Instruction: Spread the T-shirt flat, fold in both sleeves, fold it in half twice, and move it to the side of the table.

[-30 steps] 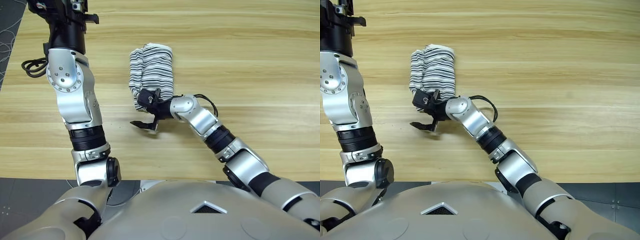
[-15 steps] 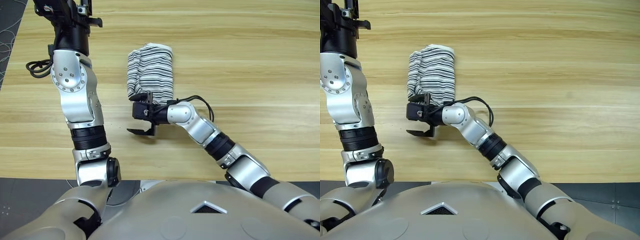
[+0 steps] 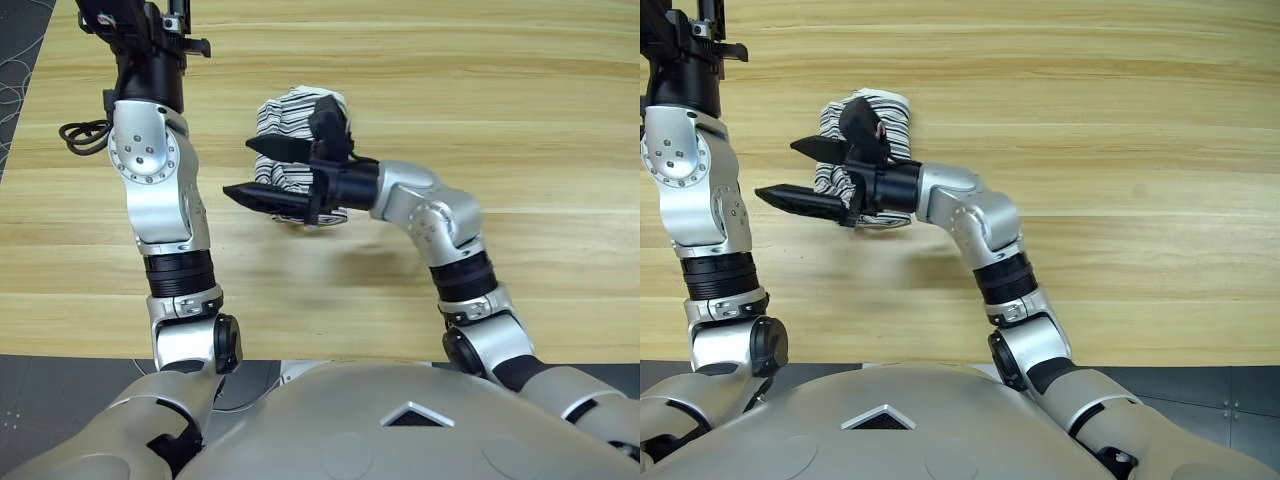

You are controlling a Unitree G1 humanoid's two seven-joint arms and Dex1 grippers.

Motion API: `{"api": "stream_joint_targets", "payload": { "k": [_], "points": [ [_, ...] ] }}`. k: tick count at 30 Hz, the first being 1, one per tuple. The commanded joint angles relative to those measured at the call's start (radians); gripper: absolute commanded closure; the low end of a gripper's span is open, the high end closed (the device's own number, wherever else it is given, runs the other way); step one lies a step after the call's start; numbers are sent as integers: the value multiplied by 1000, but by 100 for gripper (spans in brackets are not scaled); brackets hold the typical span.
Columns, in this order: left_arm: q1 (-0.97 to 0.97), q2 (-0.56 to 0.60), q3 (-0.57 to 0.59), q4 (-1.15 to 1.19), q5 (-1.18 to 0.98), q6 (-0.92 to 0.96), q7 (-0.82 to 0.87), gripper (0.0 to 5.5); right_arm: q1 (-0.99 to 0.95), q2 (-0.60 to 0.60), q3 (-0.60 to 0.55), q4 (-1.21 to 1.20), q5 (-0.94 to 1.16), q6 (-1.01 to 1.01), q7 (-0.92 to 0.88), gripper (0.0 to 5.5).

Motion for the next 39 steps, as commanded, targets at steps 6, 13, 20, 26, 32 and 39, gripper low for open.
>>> {"api": "stream_joint_targets", "payload": {
  "k": [6,13,20,26,32,39],
  "points": [
    [14,52,-90,6,-14,95,-141,343,-82,-87,-109,177,-210,-240,-260,4],
    [80,116,-198,54,25,199,-275,343,-23,-190,52,254,-468,-595,-220,4],
    [109,124,-179,-16,25,230,-263,343,-27,-112,165,405,-572,-760,-216,4],
    [106,114,-177,-30,31,222,-245,343,-81,-38,110,545,-568,-747,-299,99],
    [111,114,-186,-57,36,220,-246,343,-128,-27,98,654,-610,-753,-337,194],
    [108,111,-187,-65,40,214,-244,343,-134,-35,178,733,-704,-731,-302,194]
  ]
}}
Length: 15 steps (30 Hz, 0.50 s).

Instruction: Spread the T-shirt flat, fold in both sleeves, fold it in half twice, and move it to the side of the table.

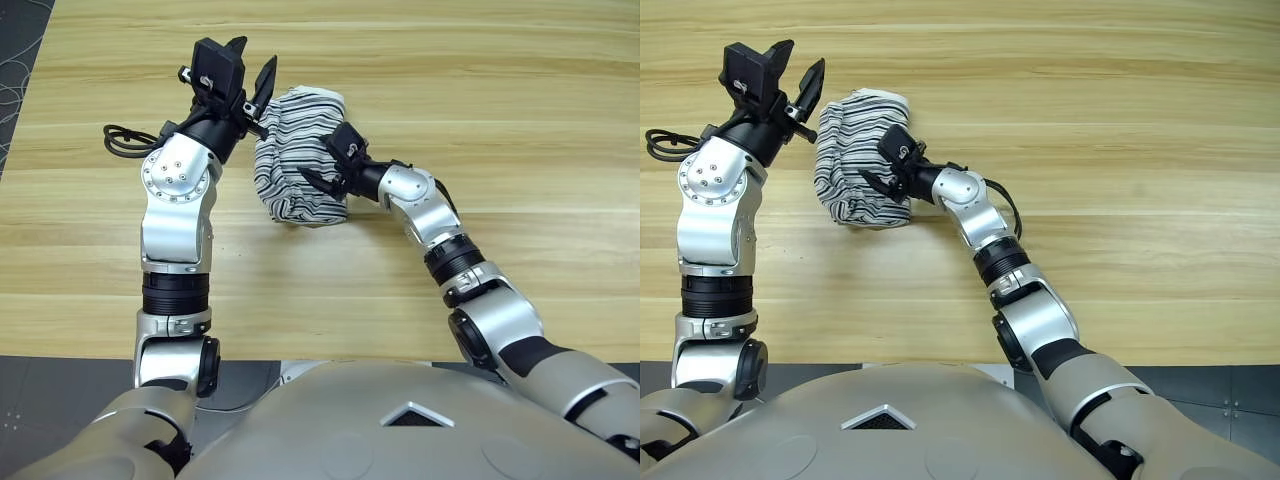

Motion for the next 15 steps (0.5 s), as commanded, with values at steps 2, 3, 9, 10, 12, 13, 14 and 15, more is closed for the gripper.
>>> {"api": "stream_joint_targets", "payload": {
  "k": [2,3,9,10,12,13,14,15],
  "points": [
    [-2,-5,-7,-11,14,-3,9,343,-22,-9,109,119,-133,54,10,194],
    [-3,-7,-8,-11,15,-3,10,343,-29,-16,127,149,-158,67,6,194],
    [-4,-21,-14,-6,21,-11,16,343,-72,-120,99,291,-174,84,-25,194],
    [-4,-23,-16,-5,22,-12,17,343,-68,-159,80,289,-163,84,-14,194],
    [-3,-24,-19,-2,23,-15,17,343,-45,-243,43,257,-145,89,20,194],
    [-2,-24,-20,0,23,-17,18,343,-24,-286,24,225,-132,99,46,194],
    [-1,-24,-20,2,24,-18,18,343,-7,-317,10,198,-121,108,65,194],
    [-3,-24,-23,4,27,-19,19,343,15,-346,-2,166,-110,119,87,194]
  ]
}}
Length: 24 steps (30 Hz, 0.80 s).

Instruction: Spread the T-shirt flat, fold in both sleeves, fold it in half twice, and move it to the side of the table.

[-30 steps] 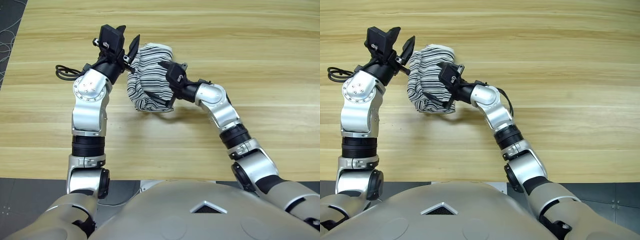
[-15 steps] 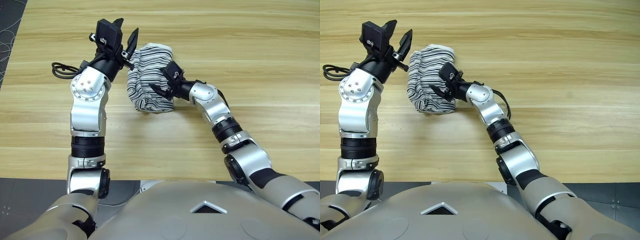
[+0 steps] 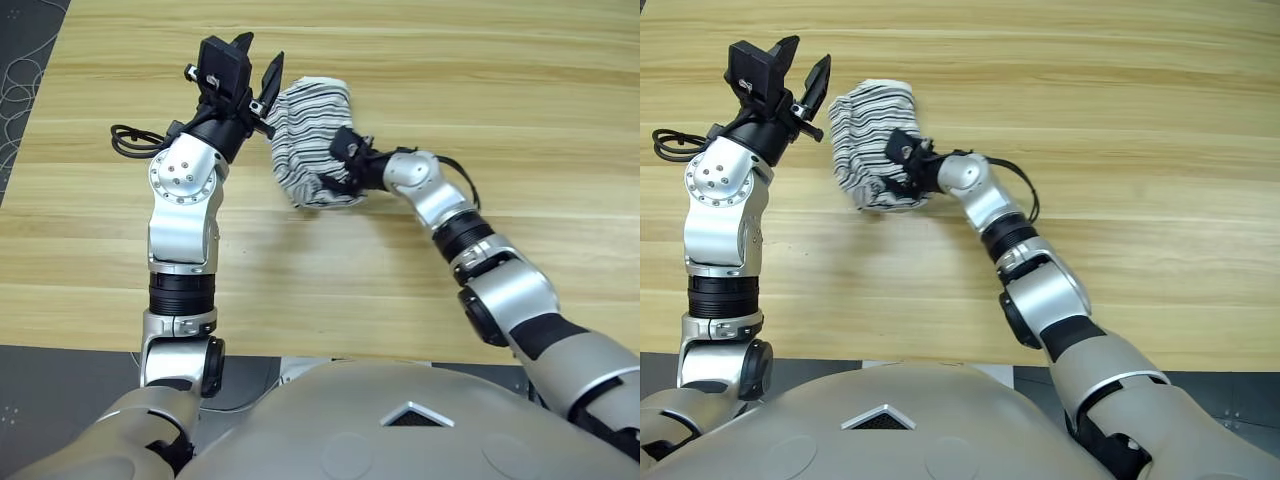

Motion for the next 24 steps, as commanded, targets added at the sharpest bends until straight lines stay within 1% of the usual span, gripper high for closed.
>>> {"api": "stream_joint_targets", "payload": {
  "k": [1,5,9,11,15,19,24],
  "points": [
    [-4,3,-8,12,19,-6,3,343,157,-195,-32,-24,-21,124,66,194],
    [-19,12,-34,27,27,6,-30,343,243,-243,-39,-172,8,179,127,194],
    [-85,0,-161,163,80,-38,-121,343,271,-223,-23,-240,18,224,138,194],
    [-126,-23,-220,223,87,-61,-180,343,275,-211,-15,-252,19,236,136,194],
    [-231,-116,-322,367,63,-79,-312,343,269,-194,-6,-253,14,243,124,194],
    [-309,-186,-346,515,78,-94,-337,343,263,-190,2,-241,-6,233,93,194],
    [-395,-210,-343,716,144,-130,-271,343,259,-189,13,-225,-15,222,59,194]
  ]
}}
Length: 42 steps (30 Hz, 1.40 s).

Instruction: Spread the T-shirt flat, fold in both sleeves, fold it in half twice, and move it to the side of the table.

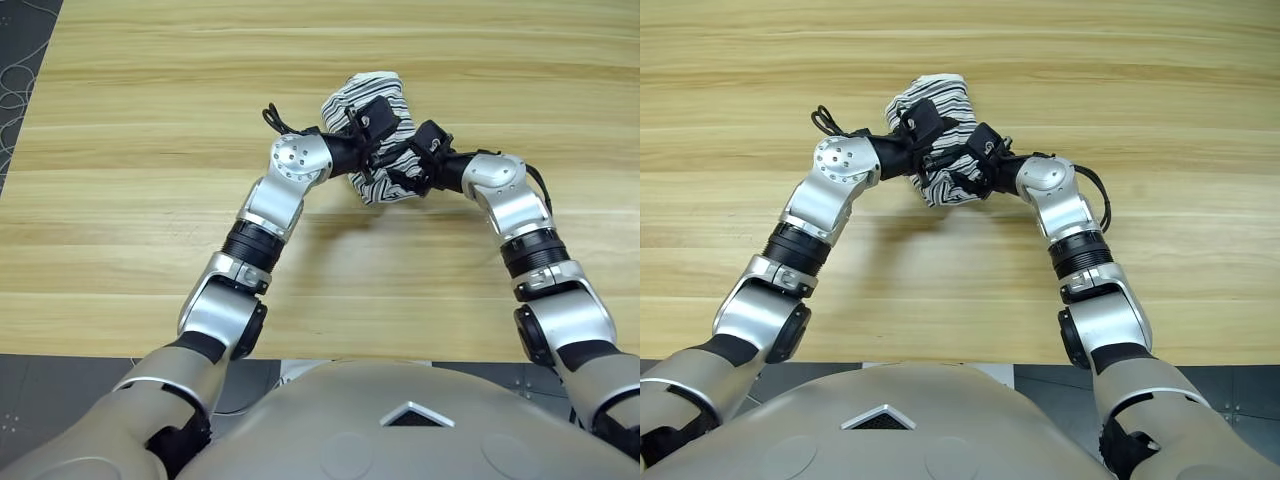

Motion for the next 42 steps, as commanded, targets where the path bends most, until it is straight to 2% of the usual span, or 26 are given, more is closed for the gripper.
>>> {"api": "stream_joint_targets", "payload": {
  "k": [1,5,10,13,20,28,33,39,42],
  "points": [
    [-80,0,-4,155,66,-32,60,343,83,1,60,85,-76,66,-18,194],
    [-97,19,8,264,106,-49,103,343,78,-4,65,100,-79,58,-35,194],
    [-28,70,15,239,118,-49,88,343,70,-6,74,129,-89,37,-57,194],
    [42,106,16,136,110,-22,51,343,57,-5,75,165,-97,24,-85,194],
    [260,279,87,-319,38,133,-68,343,11,0,81,279,-107,-20,-145,194],
    [252,322,152,-370,18,165,-49,343,-20,11,73,321,-82,-54,-118,194],
    [224,312,170,-339,17,141,-21,343,-31,42,-96,149,149,35,24,194],
    [217,313,228,-388,-17,131,13,343,-136,61,-341,26,394,102,51,194],
    [209,311,248,-400,-31,132,25,343,-173,74,-398,16,453,140,49,194]
  ]
}}
